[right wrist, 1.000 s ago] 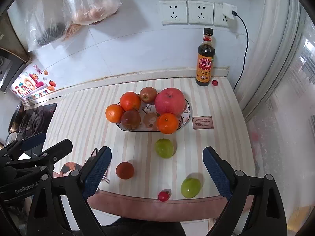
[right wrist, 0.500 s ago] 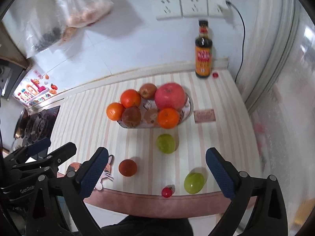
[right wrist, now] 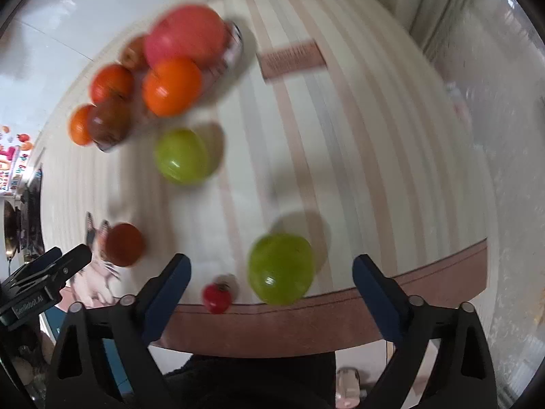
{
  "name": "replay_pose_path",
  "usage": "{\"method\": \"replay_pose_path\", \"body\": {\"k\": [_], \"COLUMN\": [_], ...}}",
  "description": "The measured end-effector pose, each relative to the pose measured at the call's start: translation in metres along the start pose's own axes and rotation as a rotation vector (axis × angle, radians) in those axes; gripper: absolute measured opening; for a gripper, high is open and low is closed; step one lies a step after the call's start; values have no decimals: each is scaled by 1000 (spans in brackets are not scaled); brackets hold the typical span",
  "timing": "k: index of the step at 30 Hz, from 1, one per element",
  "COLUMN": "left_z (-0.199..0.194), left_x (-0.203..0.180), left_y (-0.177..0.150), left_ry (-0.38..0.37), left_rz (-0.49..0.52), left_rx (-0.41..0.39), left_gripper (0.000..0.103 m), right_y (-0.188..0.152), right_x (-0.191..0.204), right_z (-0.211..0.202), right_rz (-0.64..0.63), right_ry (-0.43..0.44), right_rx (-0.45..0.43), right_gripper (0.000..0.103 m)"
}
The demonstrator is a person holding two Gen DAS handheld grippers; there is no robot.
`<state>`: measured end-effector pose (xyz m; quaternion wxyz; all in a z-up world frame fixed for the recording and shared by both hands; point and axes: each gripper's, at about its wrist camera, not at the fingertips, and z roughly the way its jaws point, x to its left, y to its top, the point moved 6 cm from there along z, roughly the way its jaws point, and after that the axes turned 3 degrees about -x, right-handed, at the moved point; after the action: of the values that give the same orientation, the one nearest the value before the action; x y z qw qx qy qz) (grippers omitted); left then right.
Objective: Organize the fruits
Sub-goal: 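Grasp the dark tangerine with the left tool while the right tool grasps a green apple, then carry the tangerine and green apple onto the plate and release both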
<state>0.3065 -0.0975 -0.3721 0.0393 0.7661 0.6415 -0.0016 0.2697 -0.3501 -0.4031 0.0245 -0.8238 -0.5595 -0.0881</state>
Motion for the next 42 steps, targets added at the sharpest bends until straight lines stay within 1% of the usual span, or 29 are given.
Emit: {"method": "replay_pose_path", "body": {"k": [1, 3, 6, 7, 8, 9, 10, 11, 13, 17, 22, 24, 26, 28, 32, 35, 39, 42], "left_z": [8, 22, 39, 44, 47, 50, 52, 52, 49, 48, 44, 32, 23, 7, -34, -58, -69, -60], "left_x": [-1, -5, -8, -10, -10, -11, -10, -10, -9, -6, 0, 1, -3, -4, -10, -11, -18, -18], "left_y": [-1, -3, -2, -2, -2, -2, -3, -3, -3, -5, -10, -4, 8, 18, 59, 108, 158, 189], "left_ry": [-7, -20, -35, -42, -47, -49, -49, -52, -54, -57, -69, -83, -103, -134, -234, -298, -327, -324], "left_rz": [-1, -6, -11, -11, -12, -11, -14, -19, -16, -19, -24, -21, -10, -14, -27, -49, -67, -73], "left_rx": [17, 52, 89, 97, 103, 109, 112, 108, 87, 84, 74, 64, 49, 30, -7, -24, -10, 32], "left_gripper": [103, 103, 102, 96, 82, 72, 55, 55, 55, 55, 55, 55, 55, 55, 55, 55, 55, 55], "right_y": [-2, -6, -11, -12, -13, -14, -14, -13, -13, -11, -9, -9, -6, 6, 34, 68, 121, 153], "right_x": [-3, -7, -7, -6, -5, -4, -3, -1, 5, 23, 32, 33, 38, 36, 47, 64, 98, 128], "right_z": [7, 21, 42, 45, 50, 54, 55, 55, 57, 55, 64, 66, 58, 50, 19, -8, -30, -27], "right_rz": [7, 16, 22, 23, 24, 14, 4, -12, -17, -72, -71, -62, -48, -32, -23, -35, -87, -132], "right_ry": [0, 2, 9, 13, 21, 8, -5, -4, 21, 44, 63, 80, 105, 133, 201, 256, 289, 290], "right_rx": [12, 40, 82, 90, 98, 96, 85, 72, 81, 59, 70, 80, 75, 57, -5, -57, -117, -126], "right_gripper": [89, 82, 73, 67, 63, 62, 59, 59, 59, 59, 59, 59, 59, 59, 59, 59, 59, 59]}}
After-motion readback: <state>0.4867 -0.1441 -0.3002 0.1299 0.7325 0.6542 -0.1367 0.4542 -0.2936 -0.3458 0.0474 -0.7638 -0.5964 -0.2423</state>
